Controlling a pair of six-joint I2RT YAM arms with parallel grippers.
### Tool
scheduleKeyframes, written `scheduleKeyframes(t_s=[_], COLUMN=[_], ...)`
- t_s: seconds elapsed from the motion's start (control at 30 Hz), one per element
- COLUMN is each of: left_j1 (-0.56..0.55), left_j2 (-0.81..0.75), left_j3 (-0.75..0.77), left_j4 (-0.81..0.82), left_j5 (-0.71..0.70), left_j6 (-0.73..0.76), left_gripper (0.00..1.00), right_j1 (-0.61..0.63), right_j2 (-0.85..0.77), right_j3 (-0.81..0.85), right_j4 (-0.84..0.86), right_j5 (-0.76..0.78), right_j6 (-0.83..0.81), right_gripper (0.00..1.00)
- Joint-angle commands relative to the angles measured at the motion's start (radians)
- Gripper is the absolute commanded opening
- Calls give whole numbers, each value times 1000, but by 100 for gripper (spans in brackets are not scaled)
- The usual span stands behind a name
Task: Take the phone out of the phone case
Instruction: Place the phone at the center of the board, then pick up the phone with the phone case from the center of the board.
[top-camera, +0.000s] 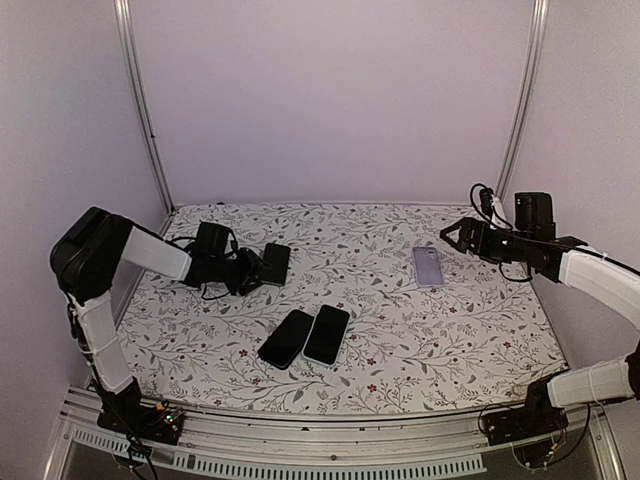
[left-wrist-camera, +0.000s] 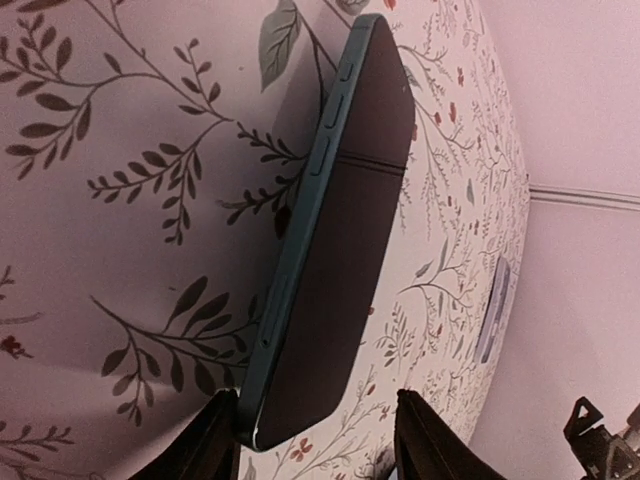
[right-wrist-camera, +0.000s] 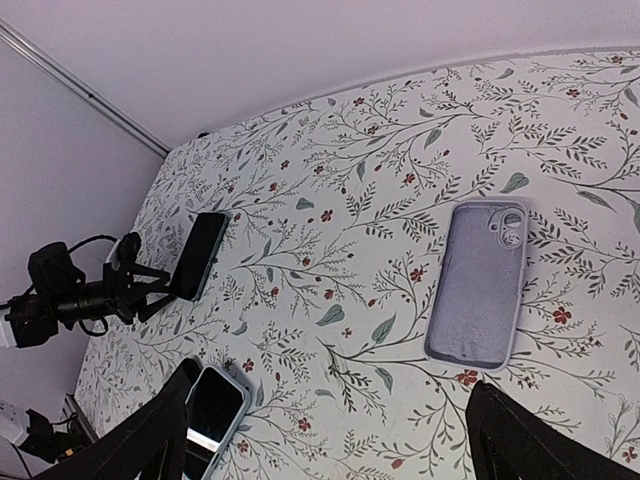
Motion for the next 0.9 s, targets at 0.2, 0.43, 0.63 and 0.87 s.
scheduleKeyframes(t_s=[0.2, 0.43, 0.63, 0.87], left_j1=[-56, -67, -129, -238], left_j2=[-54, -100, -157, -176], left_j3=[59, 54, 91, 137], left_j4=[-206, -251, -317, -380], left_j5=[-157, -230, -267, -270], left_j6=[219, 293, 393, 450], left_gripper=[54, 54, 56, 57], right_j1=[8, 41, 136, 272], right_j2=[6, 21, 66, 140], right_j3=[-10, -13, -19, -15], right_j4=[7, -8, -8, 20], right_j5=[-15, 7, 42, 103], right_j6=[12, 18, 55, 117], right_gripper=[99, 99, 99, 99])
